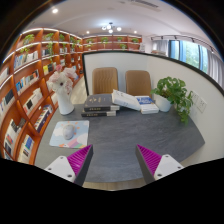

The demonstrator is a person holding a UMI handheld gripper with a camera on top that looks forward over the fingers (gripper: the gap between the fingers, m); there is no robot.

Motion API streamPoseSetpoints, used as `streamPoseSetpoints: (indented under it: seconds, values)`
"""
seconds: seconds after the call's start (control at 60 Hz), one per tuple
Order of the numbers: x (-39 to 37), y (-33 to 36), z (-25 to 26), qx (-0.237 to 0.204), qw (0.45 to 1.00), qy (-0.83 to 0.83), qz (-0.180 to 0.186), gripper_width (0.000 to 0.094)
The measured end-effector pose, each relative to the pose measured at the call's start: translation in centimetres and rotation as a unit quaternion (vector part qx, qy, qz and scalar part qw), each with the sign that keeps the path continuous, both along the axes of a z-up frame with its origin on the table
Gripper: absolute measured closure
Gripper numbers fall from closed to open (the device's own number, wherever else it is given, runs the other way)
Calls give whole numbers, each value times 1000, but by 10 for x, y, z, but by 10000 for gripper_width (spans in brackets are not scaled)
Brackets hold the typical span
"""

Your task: Arrange mouse

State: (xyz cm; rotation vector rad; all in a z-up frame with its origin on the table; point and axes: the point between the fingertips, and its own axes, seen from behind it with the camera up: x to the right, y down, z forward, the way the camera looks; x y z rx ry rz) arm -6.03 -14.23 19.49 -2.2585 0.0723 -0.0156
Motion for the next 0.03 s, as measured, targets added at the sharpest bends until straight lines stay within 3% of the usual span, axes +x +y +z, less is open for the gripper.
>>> streamPoseSetpoints:
  seconds: [0.033]
  values:
    - [2,-2,-1,-1,1000,0,0,79]
